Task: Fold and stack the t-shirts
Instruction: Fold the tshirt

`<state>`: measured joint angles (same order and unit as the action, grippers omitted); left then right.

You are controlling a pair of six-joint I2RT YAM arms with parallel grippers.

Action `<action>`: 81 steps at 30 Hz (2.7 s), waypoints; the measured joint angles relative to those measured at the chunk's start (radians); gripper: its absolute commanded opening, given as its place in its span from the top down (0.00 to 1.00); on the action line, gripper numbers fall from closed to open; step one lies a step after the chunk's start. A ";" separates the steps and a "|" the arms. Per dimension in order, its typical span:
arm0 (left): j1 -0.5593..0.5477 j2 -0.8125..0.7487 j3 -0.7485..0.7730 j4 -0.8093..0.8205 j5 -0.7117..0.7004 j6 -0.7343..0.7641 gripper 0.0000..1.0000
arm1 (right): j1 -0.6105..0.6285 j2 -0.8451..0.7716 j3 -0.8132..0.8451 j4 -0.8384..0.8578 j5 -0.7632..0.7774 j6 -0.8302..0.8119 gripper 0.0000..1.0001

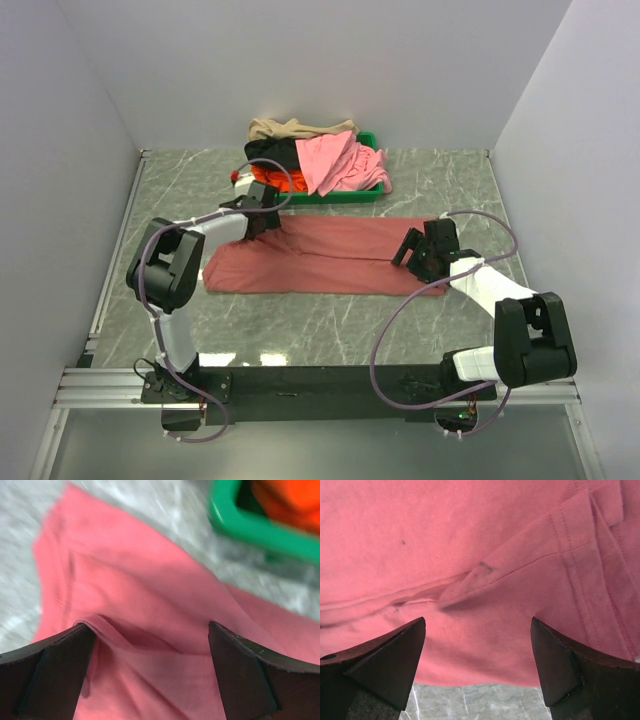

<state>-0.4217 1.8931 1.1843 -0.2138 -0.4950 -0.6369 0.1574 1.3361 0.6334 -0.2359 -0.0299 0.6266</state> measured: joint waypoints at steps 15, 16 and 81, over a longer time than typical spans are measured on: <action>0.095 0.013 0.163 0.071 0.072 0.129 0.01 | 0.000 0.014 0.000 0.000 0.006 -0.015 0.08; 0.093 -0.001 0.146 0.066 0.077 0.124 0.01 | 0.000 0.014 0.000 -0.002 0.006 -0.018 0.08; 0.484 0.334 0.549 -0.241 0.189 -0.058 0.01 | 0.814 0.079 0.147 -0.105 -0.076 0.253 0.09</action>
<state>0.0620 2.2272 1.7329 -0.4545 -0.3061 -0.6952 0.9718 1.4151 0.7807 -0.3408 -0.1055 0.8791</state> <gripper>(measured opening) 0.994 0.908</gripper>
